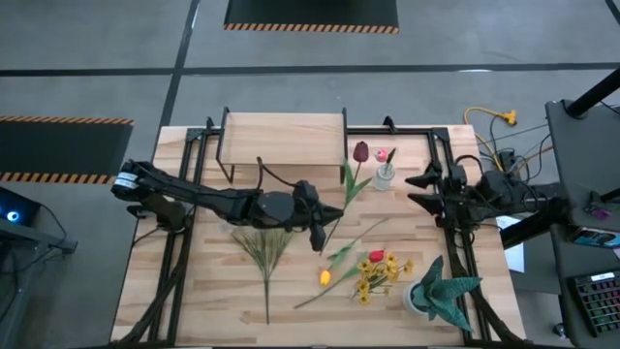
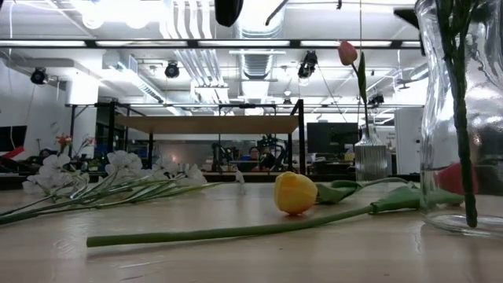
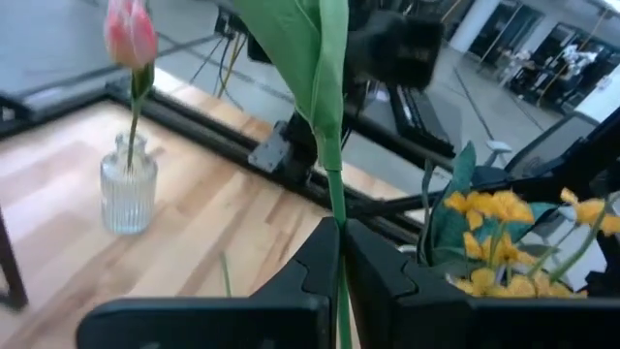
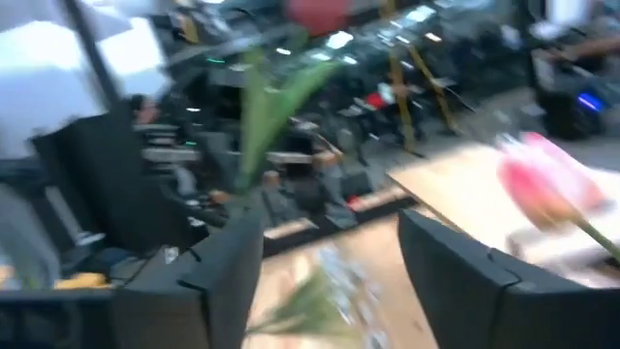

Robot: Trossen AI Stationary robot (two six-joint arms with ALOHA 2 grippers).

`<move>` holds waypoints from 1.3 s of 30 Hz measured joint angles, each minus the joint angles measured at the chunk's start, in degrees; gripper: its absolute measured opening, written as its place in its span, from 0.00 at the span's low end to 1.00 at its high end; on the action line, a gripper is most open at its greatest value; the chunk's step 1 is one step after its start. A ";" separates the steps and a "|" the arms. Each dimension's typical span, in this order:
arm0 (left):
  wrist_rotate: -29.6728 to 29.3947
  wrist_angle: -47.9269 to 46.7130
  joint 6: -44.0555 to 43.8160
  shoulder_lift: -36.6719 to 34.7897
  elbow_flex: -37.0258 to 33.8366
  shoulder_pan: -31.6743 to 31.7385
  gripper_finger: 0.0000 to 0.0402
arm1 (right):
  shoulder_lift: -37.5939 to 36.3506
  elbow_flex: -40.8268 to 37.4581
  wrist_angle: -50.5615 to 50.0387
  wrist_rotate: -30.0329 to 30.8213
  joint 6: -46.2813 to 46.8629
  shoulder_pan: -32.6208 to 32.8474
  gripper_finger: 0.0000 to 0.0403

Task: Pick and place flowers into a vace then onto a shelf
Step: Put the dark red tulip into the top transparent vase

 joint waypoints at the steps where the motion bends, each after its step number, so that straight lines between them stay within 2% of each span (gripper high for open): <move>1: 0.03 0.56 0.65 0.00 0.00 0.15 0.00 | 1.93 0.25 2.59 -1.69 -1.52 0.00 0.62; 5: 0.03 1.49 2.73 0.00 0.09 0.84 0.00 | 9.54 1.60 9.42 -2.99 -3.09 -0.02 0.67; 11: 0.08 2.25 4.24 0.02 0.09 1.95 0.00 | 20.06 4.63 16.04 -2.61 -3.13 -0.01 0.69; 18: 0.56 5.12 10.21 0.04 0.11 1.97 0.00 | 29.84 11.55 16.20 -2.22 -1.94 -0.02 0.66; 30: 1.79 5.30 13.92 0.07 0.10 2.26 0.00 | 44.46 23.48 16.14 -2.24 -7.18 -0.01 0.62; 39: 1.87 5.24 16.37 0.01 0.11 2.27 0.00 | 51.26 28.88 16.18 -1.10 -7.18 -0.01 0.61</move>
